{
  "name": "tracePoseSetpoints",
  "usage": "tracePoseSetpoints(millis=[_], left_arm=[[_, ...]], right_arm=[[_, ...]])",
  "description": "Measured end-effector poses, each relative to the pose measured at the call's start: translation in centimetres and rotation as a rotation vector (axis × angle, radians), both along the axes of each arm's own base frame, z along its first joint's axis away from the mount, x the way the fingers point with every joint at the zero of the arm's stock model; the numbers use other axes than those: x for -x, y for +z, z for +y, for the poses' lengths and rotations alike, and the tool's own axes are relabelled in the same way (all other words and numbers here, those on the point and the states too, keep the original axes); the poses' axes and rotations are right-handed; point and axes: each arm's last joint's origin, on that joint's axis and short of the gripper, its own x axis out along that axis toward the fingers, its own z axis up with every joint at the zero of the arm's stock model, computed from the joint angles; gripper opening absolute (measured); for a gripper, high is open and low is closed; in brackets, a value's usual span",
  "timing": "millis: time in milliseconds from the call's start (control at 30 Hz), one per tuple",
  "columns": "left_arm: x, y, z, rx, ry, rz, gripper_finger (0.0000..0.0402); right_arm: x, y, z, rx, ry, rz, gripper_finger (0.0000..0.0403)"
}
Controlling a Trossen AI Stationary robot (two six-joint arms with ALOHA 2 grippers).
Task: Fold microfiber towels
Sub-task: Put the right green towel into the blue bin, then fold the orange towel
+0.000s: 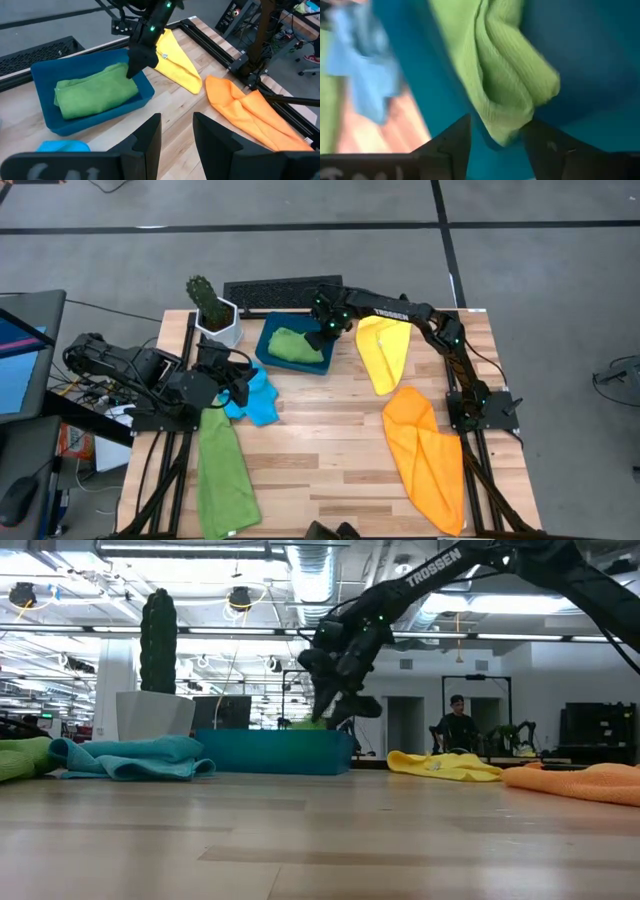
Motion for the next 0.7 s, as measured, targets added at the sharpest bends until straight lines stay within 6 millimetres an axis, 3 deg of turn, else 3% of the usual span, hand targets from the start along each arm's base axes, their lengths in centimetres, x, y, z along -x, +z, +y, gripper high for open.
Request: tracePoseSetpoints(millis=[167, 333, 567, 700], left_arm=[[0.0, 0.0, -0.1, 0.014, -0.016, 0.006, 0.0105], [0.0, 0.0, -0.1, 0.016, -0.016, 0.006, 0.0105], [-0.2, -0.7, -0.3, 0.021, -0.027, 0.069, 0.0105], [0.0, -1.2, -1.0, 0.088, -0.079, 0.123, 0.0105]], right_arm=[[0.4, 1.3, 0.4, 0.134, 0.009, 0.144, 0.02], [-1.3, 3.0, 1.2, 0.232, 0.059, 0.037, 0.0192], [-2.1, 2.6, 3.5, 0.247, 0.144, 0.053, 0.0161], [-0.4, 5.8, 6.3, 0.237, 0.251, 0.094, 0.0147]])
